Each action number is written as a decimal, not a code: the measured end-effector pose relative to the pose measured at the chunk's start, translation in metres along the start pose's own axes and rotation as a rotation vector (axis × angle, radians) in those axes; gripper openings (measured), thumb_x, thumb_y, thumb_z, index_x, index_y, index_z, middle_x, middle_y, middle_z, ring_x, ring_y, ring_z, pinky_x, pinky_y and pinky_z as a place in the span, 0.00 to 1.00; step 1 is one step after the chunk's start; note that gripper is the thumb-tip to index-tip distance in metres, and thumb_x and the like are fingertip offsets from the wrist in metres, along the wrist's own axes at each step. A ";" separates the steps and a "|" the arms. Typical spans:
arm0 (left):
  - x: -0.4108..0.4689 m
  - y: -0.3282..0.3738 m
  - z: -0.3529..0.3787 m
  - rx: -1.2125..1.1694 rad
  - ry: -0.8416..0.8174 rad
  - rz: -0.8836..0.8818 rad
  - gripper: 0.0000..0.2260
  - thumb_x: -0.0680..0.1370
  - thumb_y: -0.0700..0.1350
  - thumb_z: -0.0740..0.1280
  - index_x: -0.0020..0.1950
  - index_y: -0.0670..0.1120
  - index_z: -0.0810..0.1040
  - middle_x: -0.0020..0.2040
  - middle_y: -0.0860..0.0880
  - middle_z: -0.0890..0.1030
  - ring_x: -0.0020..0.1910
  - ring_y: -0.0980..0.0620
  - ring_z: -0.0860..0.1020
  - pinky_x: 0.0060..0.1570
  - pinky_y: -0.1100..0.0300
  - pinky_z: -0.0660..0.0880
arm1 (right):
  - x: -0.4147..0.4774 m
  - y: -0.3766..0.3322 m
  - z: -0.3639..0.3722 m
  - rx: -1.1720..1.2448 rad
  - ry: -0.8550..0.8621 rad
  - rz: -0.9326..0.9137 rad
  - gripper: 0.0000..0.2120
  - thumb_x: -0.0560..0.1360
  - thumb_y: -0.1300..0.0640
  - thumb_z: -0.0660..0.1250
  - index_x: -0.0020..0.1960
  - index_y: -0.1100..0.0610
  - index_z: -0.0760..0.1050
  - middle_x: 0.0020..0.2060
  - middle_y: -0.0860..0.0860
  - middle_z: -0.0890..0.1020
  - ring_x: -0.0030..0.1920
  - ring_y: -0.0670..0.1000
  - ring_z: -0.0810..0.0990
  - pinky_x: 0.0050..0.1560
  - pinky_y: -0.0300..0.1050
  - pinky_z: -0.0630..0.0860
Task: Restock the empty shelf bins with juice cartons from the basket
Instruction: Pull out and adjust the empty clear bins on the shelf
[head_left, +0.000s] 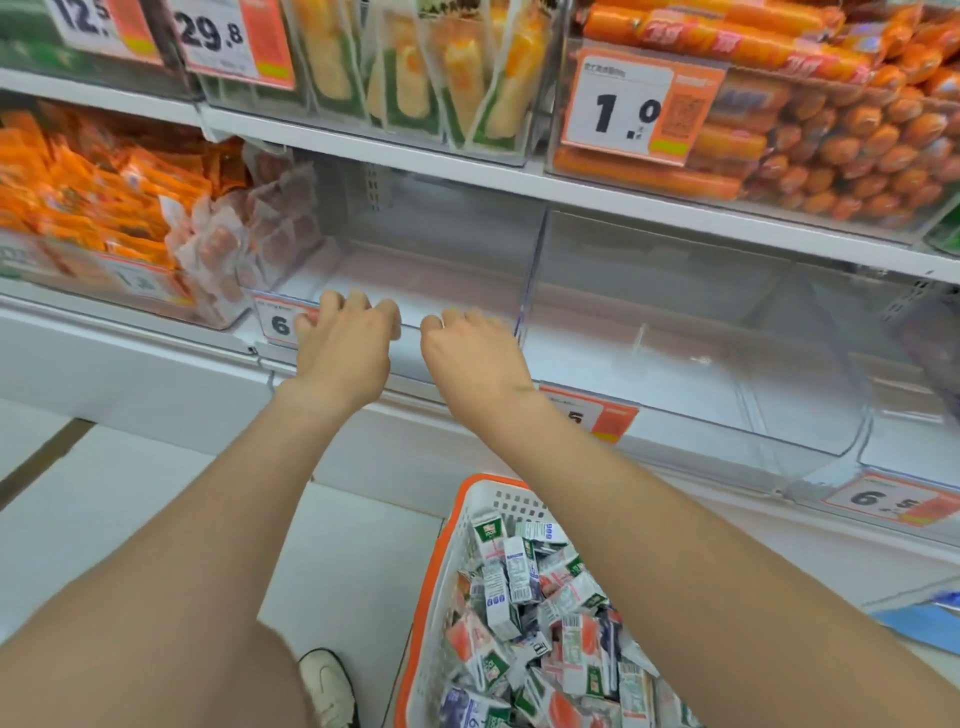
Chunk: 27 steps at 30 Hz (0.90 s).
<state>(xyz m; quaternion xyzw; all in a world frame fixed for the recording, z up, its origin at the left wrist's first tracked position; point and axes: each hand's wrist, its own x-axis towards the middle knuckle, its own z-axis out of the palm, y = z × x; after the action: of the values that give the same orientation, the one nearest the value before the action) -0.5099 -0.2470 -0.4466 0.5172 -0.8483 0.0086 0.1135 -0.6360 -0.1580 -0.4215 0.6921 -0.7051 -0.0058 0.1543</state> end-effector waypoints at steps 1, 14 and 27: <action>0.001 -0.002 0.000 0.002 0.006 0.003 0.24 0.74 0.30 0.63 0.61 0.54 0.77 0.59 0.46 0.75 0.63 0.38 0.68 0.54 0.45 0.65 | 0.003 -0.002 0.003 0.005 -0.039 0.039 0.21 0.75 0.67 0.68 0.67 0.60 0.70 0.59 0.57 0.78 0.59 0.60 0.79 0.51 0.52 0.73; -0.011 -0.003 -0.020 -0.035 0.192 0.010 0.27 0.68 0.26 0.68 0.60 0.50 0.78 0.60 0.47 0.78 0.64 0.39 0.71 0.61 0.44 0.68 | 0.003 -0.008 -0.009 0.073 0.078 0.163 0.24 0.71 0.68 0.71 0.65 0.58 0.71 0.57 0.55 0.78 0.57 0.59 0.79 0.45 0.50 0.67; -0.051 0.018 -0.020 0.085 0.074 0.027 0.25 0.72 0.30 0.69 0.63 0.53 0.80 0.59 0.47 0.80 0.65 0.40 0.74 0.75 0.37 0.60 | -0.059 -0.001 0.004 0.223 0.188 -0.011 0.27 0.67 0.73 0.67 0.65 0.59 0.76 0.50 0.56 0.79 0.50 0.60 0.78 0.47 0.52 0.71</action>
<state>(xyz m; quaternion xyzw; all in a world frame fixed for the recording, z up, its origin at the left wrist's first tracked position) -0.4990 -0.1912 -0.4357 0.5094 -0.8493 0.0650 0.1225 -0.6362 -0.1016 -0.4383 0.7065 -0.6799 0.1365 0.1415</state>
